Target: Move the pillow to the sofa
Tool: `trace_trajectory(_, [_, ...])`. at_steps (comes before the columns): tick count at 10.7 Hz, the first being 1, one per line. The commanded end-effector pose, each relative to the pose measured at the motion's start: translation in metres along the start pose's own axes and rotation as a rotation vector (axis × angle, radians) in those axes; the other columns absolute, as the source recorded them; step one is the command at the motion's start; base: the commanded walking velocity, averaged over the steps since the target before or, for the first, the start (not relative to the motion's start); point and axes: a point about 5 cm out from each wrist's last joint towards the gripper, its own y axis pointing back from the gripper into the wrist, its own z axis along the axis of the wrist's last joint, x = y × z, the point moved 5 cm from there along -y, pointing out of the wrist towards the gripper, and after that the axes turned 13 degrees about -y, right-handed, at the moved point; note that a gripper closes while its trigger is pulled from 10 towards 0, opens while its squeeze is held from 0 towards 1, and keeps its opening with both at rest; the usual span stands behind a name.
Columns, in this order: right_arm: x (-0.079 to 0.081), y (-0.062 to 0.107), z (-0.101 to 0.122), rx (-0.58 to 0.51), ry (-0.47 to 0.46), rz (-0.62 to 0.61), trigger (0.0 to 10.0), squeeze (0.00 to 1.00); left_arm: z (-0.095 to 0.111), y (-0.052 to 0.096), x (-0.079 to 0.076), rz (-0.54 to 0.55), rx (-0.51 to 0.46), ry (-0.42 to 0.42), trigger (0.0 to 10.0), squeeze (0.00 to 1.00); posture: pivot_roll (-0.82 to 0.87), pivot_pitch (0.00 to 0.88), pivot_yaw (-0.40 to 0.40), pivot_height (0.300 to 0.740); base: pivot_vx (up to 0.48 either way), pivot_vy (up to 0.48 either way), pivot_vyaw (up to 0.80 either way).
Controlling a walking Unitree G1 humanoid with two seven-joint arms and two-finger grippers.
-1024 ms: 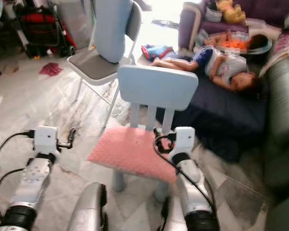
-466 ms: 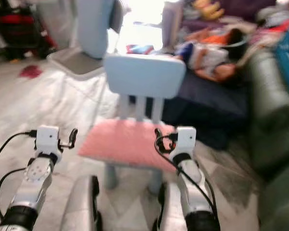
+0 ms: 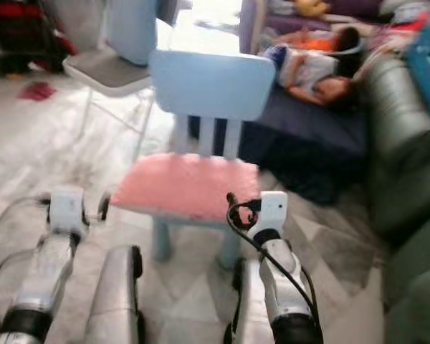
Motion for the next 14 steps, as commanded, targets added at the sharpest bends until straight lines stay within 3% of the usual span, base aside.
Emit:
trace_trajectory(1, [-0.003,-0.003,0.008,-0.017,0.004,-0.004,10.0,0.00,0.003,0.000,-0.003,-0.006,-0.010,-0.006,10.0,0.00,-0.01,0.002,-0.035,0.508,0.000,0.000,0.00])
trace_trajectory(8, [-0.004,-0.005,0.008,-0.014,0.009,-0.002,10.0,0.00,0.004,-0.002,-0.007,-0.018,-0.016,-0.009,10.0,0.00,-0.02,0.000,-0.039,0.508,0.275,0.000,0.00])
trace_trajectory(10, [-0.004,-0.006,0.008,-0.012,0.010,-0.001,10.0,0.00,0.006,-0.002,-0.005,-0.006,-0.023,0.010,10.0,0.00,-0.02,0.000,-0.041,0.508,0.000,0.000,0.00])
trace_trajectory(12, [-0.004,-0.006,0.011,-0.009,0.008,-0.005,10.0,0.00,0.004,-0.001,-0.001,0.008,-0.017,0.008,10.0,0.00,-0.01,0.006,-0.047,0.508,0.000,0.000,0.00])
trace_trajectory(14, [-0.005,-0.011,0.025,0.010,-0.030,-0.022,10.0,0.00,-0.005,0.003,0.012,0.021,0.014,-0.018,10.0,0.00,-0.01,0.068,-0.063,0.508,0.000,0.000,0.00])
